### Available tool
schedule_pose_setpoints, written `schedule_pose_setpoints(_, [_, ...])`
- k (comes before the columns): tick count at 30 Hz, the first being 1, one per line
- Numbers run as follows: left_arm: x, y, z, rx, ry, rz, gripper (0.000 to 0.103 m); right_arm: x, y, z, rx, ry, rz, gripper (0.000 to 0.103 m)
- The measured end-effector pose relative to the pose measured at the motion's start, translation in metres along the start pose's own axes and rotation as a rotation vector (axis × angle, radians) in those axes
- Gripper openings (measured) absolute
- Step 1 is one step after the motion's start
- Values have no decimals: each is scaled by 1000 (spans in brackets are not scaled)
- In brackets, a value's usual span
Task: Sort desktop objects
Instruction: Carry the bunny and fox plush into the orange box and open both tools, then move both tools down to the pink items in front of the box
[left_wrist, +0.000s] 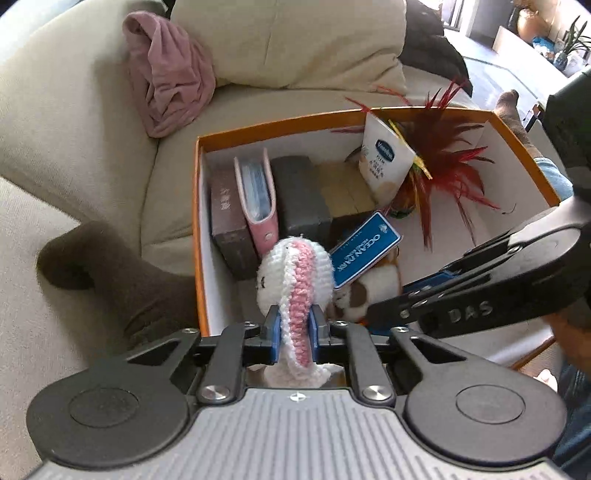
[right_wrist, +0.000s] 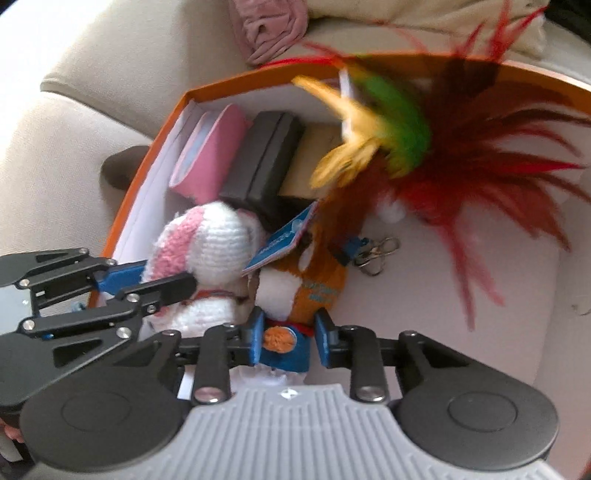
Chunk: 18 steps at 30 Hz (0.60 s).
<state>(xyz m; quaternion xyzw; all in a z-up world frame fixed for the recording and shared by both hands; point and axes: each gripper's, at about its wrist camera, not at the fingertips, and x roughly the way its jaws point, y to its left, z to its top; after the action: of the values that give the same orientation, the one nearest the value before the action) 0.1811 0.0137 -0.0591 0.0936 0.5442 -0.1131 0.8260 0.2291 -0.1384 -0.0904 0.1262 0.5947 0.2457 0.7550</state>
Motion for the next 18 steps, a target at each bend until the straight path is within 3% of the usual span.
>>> schedule_pose_setpoints(10, [7,6,4,-11,13,6,14,4,15,-4,-60,-25,-49,32])
schedule_pose_setpoints(18, [-32,1,-8,-26,-107,-33,16,-43,19,-27,-138,-132,-110,38])
